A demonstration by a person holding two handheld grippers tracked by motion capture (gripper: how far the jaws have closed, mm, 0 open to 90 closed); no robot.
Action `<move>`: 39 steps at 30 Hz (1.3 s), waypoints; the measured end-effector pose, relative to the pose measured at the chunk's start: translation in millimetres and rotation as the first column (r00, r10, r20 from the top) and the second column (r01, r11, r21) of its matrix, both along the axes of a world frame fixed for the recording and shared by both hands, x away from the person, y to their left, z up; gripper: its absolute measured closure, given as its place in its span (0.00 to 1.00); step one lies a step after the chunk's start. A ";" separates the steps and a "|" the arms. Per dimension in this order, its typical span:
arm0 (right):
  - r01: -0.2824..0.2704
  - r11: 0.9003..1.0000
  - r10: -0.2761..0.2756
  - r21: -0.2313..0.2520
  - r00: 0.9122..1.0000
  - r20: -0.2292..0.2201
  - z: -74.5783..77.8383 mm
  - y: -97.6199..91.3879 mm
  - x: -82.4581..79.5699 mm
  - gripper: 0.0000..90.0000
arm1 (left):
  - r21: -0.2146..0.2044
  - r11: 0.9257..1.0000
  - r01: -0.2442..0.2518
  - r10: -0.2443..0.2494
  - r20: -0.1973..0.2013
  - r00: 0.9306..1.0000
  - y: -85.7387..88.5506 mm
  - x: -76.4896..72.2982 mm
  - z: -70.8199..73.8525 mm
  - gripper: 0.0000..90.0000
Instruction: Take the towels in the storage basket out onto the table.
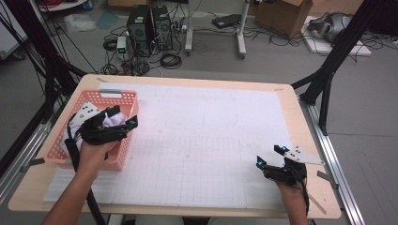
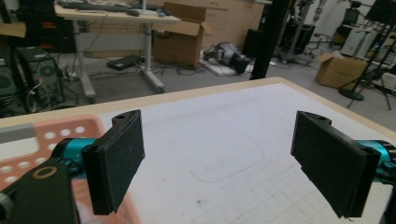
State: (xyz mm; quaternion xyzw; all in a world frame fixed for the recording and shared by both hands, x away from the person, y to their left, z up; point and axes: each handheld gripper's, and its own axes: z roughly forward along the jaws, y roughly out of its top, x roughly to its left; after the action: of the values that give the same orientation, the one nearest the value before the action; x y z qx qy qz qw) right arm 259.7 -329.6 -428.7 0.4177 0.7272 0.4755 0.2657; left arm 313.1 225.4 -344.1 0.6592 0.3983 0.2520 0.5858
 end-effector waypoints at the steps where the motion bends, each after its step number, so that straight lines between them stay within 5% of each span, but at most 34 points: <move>1: 0.001 1.000 -0.001 0.003 1.000 -0.005 -0.2 0.4 -0.2 0.18 | 0.004 1.000 -0.009 0.009 -0.003 1.000 3.2 0.8 0.4 0.19; 12: 0.002 1.000 -0.002 0.000 1.000 -0.005 -0.5 -1.1 -0.3 0.18 | 0.077 0.993 -0.092 0.097 -0.067 0.993 42.0 7.3 6.8 0.19; 16: 0.001 1.000 -0.001 0.002 1.000 -0.011 -0.6 -0.2 0.4 0.18 | 0.113 0.985 -0.130 0.142 -0.109 0.984 59.2 11.9 6.0 0.19; 17: 0.000 1.000 0.000 -0.001 1.000 -0.006 -0.7 0.1 1.2 0.18 | 0.127 0.982 -0.140 0.155 -0.123 0.980 62.6 13.6 5.1 0.19; 18: -0.002 1.000 0.002 -0.003 1.000 -0.010 -0.9 0.7 1.1 0.18 | 0.175 0.972 -0.159 0.187 -0.163 0.969 68.6 18.8 2.3 0.20; 19: -0.002 1.000 0.002 -0.004 1.000 -0.008 -0.9 1.4 1.4 0.18 | 0.175 0.972 -0.159 0.187 -0.163 0.969 68.6 18.8 2.3 0.19; 21: -0.004 1.000 0.004 -0.007 1.000 -0.012 -1.2 2.7 1.5 0.18 | 0.257 0.950 -0.178 0.239 -0.230 0.943 74.6 29.1 -4.3 0.20; 23: -0.006 1.000 0.006 -0.010 1.000 -0.014 -1.1 3.9 1.3 0.18 | 0.327 0.929 -0.171 0.263 -0.261 0.929 77.3 36.7 -9.7 0.20; 24: -0.009 1.000 0.009 -0.011 1.000 -0.011 -1.1 4.3 1.3 0.18 | 0.327 0.929 -0.171 0.263 -0.261 0.929 77.3 36.7 -9.7 0.20; 27: -0.011 1.000 0.011 -0.013 1.000 -0.012 -0.8 5.8 0.8 0.18 | 0.416 0.895 -0.161 0.307 -0.312 0.899 78.0 47.0 -18.7 0.20; 28: -0.012 1.000 0.011 -0.014 1.000 -0.013 -0.8 5.9 0.7 0.18 | 0.469 0.872 -0.140 0.330 -0.353 0.876 78.3 52.4 -25.4 0.20; 29: -0.013 1.000 0.013 -0.015 1.000 -0.010 -0.9 5.9 0.9 0.18 | 0.469 0.872 -0.140 0.330 -0.353 0.876 78.3 52.4 -25.4 0.20; 32: -0.014 1.000 0.014 -0.016 1.000 -0.016 -1.3 6.7 1.4 0.18 | 0.544 0.830 -0.121 0.364 -0.366 0.856 78.6 58.5 -34.0 0.19; 35: -0.015 1.000 0.015 -0.020 1.000 -0.013 -1.2 7.4 1.6 0.18 | 0.573 0.814 -0.093 0.382 -0.407 0.830 79.2 65.9 -41.9 0.13; 36: -0.015 1.000 0.014 -0.020 1.000 -0.013 -1.1 7.6 1.3 0.18 | 0.586 0.805 -0.092 0.396 -0.415 0.819 78.5 68.5 -44.6 0.11; 37: -0.017 1.000 0.017 -0.021 1.000 -0.012 -0.8 7.6 1.1 0.18 | 0.620 0.781 -0.081 0.426 -0.433 0.794 78.8 74.2 -49.1 0.08; 39: -0.019 1.000 0.019 -0.016 1.000 -0.012 -0.3 7.6 0.0 0.18 | 0.627 0.776 -0.070 0.443 -0.462 0.769 80.7 80.7 -55.9 0.02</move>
State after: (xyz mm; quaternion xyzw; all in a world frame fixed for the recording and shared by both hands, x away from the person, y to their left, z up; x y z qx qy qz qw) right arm 259.7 -322.1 -429.1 0.4116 0.7364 0.4696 0.2603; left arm 393.8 306.1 -399.9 0.7846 0.5539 0.2261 0.1631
